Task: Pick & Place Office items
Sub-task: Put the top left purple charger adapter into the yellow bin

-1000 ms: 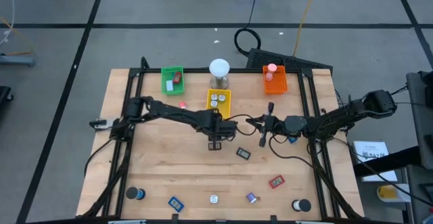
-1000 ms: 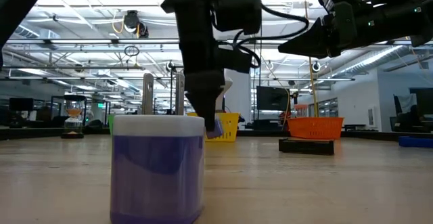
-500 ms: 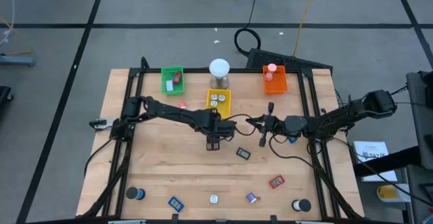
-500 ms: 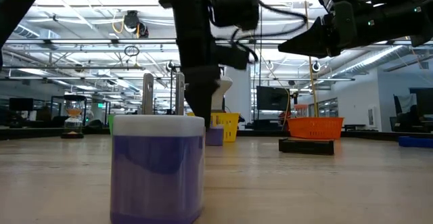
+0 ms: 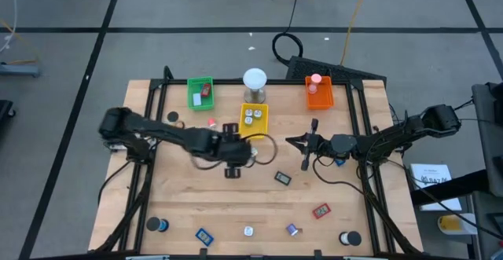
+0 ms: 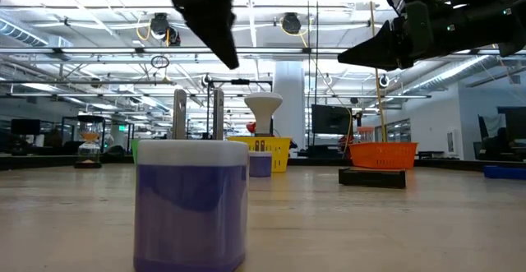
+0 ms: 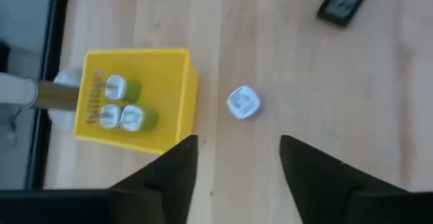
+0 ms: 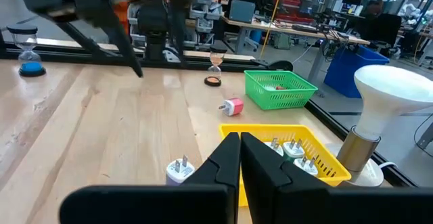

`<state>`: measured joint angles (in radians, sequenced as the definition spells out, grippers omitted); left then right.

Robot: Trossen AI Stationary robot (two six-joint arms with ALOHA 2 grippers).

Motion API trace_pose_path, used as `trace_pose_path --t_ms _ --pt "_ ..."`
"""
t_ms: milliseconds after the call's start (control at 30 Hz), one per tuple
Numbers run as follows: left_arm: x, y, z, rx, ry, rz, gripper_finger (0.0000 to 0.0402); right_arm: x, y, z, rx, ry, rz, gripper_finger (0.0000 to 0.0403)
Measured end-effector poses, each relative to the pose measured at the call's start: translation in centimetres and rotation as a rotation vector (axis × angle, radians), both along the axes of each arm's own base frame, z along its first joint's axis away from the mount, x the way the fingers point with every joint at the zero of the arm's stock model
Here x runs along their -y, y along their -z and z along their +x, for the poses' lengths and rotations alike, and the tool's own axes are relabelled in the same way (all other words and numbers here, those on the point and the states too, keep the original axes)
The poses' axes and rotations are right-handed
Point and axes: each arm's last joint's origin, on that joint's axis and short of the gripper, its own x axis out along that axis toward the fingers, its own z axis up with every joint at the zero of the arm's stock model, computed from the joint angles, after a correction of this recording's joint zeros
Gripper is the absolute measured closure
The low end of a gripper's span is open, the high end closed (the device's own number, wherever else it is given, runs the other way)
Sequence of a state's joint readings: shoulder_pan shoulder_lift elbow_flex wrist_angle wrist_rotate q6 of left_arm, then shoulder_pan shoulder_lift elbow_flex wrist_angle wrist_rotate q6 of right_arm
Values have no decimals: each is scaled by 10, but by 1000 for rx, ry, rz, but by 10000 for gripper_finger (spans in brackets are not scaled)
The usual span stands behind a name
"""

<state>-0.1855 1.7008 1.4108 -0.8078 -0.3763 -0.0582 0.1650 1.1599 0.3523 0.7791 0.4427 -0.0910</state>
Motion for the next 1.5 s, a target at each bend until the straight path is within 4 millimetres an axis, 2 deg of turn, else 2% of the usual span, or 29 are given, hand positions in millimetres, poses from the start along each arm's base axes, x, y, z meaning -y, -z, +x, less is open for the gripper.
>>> trace_pose_path --t_ms 133,300,533,700,1267,1500 --pt "8 17 -34 178 48 -36 251 0 0 0 -4 0 -1 399" --pt "8 47 -73 490 101 -84 302 0 0 0 -4 0 -1 399" --pt "-3 76 -112 775 119 -112 338 0 0 0 -5 0 -1 399" --pt "-8 87 -129 843 114 -124 350 0 0 0 2 0 0 399" --pt "-9 91 -132 837 121 -132 350 0 0 0 2 0 1 399" --pt "-9 91 -132 836 122 -132 350 0 -5 0 54 -2 8 399"
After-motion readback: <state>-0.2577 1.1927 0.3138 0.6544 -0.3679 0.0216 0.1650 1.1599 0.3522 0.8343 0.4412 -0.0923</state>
